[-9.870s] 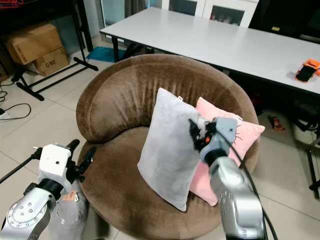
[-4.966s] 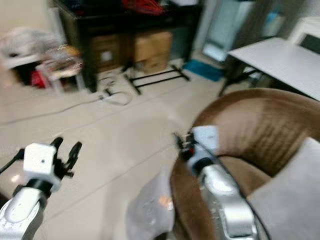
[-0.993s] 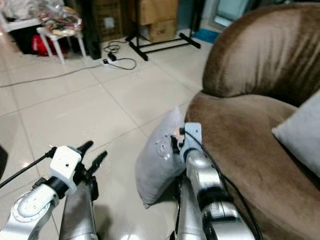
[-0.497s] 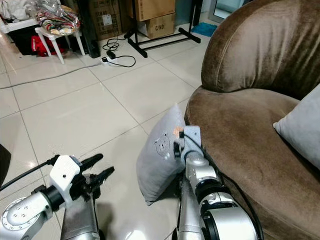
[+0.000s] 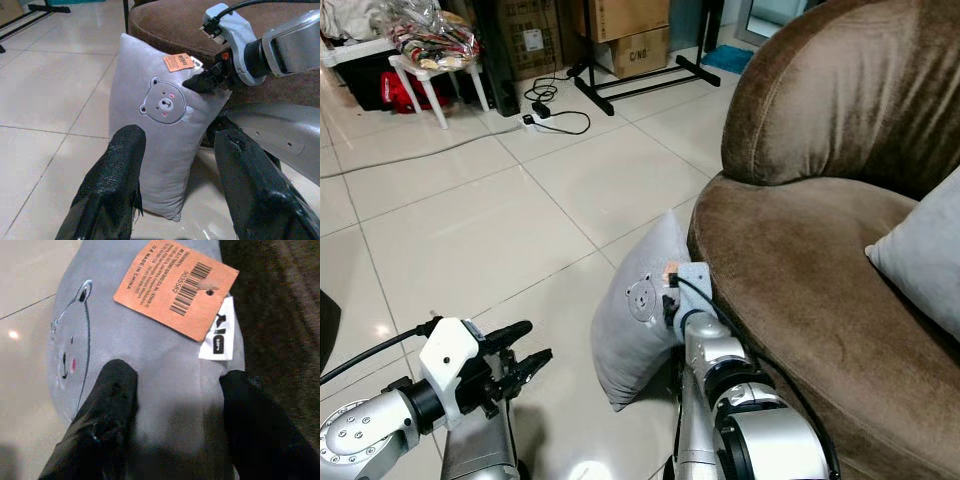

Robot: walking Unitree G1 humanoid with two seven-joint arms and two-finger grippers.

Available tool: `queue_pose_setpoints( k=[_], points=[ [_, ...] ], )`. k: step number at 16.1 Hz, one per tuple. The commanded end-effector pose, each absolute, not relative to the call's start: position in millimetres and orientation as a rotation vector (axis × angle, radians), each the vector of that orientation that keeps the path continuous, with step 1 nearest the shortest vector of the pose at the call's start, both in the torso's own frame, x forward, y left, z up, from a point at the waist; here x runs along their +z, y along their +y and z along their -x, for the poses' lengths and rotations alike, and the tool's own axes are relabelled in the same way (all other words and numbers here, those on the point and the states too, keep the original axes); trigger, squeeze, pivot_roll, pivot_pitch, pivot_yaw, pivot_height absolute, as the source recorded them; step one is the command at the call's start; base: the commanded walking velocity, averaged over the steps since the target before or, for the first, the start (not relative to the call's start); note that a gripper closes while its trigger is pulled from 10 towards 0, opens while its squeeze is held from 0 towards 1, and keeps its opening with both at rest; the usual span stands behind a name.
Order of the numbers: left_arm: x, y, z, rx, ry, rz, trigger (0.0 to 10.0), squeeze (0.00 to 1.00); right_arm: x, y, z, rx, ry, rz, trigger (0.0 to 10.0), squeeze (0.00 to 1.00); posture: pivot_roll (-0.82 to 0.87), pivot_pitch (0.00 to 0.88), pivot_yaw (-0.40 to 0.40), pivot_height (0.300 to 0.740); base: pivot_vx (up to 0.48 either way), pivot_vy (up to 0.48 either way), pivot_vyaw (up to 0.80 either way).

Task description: Move the pillow to the sofa from floor

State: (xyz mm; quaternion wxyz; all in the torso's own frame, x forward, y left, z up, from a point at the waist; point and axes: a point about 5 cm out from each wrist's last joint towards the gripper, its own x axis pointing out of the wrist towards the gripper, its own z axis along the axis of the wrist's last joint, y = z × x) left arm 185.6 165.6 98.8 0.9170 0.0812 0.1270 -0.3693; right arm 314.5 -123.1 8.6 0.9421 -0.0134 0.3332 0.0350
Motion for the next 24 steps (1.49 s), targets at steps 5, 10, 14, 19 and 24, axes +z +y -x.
queue_pose_setpoints(
  k=[5,10,14,19,24],
  points=[
    [100.2,162.1,-188.9,-0.780,0.264,-0.174,10.0,0.00,10.5,-115.5,-316.1,0.119,0.665,0.015,0.0,0.00,0.01,0.000,-0.014,0.445,0.000,0.000,0.00],
    [98.3,160.9,-194.5,-0.768,0.259,-0.179,10.0,0.00,12.9,-111.9,-317.9,0.136,0.652,0.009,0.0,0.00,0.01,0.000,-0.015,0.445,0.000,0.000,0.00],
    [97.5,160.6,-198.0,-0.752,0.254,-0.178,10.0,0.00,9.9,-105.3,-314.4,0.171,0.661,-0.006,0.0,0.00,0.01,0.000,-0.019,0.445,0.000,0.000,0.00],
    [94.8,163.6,-203.1,-0.654,0.226,-0.176,10.0,0.00,9.8,-96.7,-311.4,0.258,0.634,-0.035,0.0,0.00,-0.01,0.000,-0.019,0.445,0.000,0.000,0.00],
    [103.8,175.0,-211.2,-0.419,0.112,-0.170,10.0,0.00,38.2,-103.9,-316.7,0.335,0.447,-0.161,0.0,0.00,-0.02,0.000,-0.008,0.445,0.000,0.000,0.00]
  ],
)
